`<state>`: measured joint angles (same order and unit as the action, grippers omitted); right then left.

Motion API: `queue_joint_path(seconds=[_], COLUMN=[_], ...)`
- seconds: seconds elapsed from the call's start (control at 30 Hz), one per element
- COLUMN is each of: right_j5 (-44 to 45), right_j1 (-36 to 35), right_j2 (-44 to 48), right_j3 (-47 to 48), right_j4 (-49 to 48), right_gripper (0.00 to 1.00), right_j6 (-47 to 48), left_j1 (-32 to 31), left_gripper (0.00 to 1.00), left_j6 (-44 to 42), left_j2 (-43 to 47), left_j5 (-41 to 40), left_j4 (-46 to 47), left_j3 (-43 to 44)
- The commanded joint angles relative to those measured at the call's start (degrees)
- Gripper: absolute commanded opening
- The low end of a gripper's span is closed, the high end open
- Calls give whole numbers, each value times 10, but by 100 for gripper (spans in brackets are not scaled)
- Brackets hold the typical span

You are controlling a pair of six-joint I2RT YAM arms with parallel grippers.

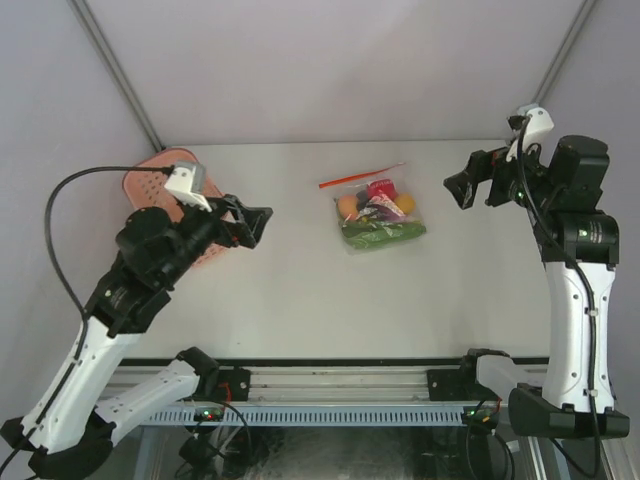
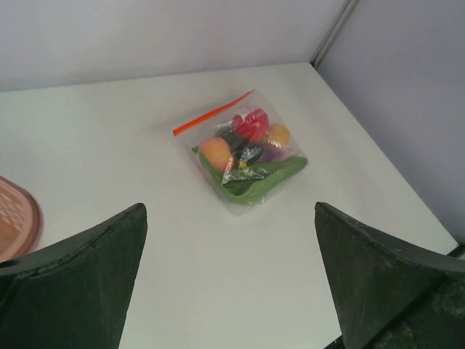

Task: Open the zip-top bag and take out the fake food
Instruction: Pick up the zipper food storage bag at the center of the board.

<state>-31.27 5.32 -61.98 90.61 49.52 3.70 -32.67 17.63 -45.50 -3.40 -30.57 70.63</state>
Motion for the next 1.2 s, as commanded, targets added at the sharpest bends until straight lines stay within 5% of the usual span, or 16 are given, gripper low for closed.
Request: queue_joint_path(seconds=[0.0, 0.47, 0.77, 1.17], right_j5=[10, -103, -188, -218], right_j1=[-12, -45, -49, -25], right_j2=[4, -14, -37, -51], right_j3=[-46, -225, -325, -341], right_j4=[-66, -206, -289, -310], right_gripper=[100, 100, 100, 100], right_j6=[-45, -6, 32, 50], left_j1=[-46, -138, -151, -119], left_gripper=[100, 100, 100, 100], left_j6=[11, 88, 151, 263], left_j2=[-7, -70, -184, -329], left_j5=[-44, -24, -4, 54], left_j4=[81, 337, 493, 632], left_j3=[-64, -265, -296, -294])
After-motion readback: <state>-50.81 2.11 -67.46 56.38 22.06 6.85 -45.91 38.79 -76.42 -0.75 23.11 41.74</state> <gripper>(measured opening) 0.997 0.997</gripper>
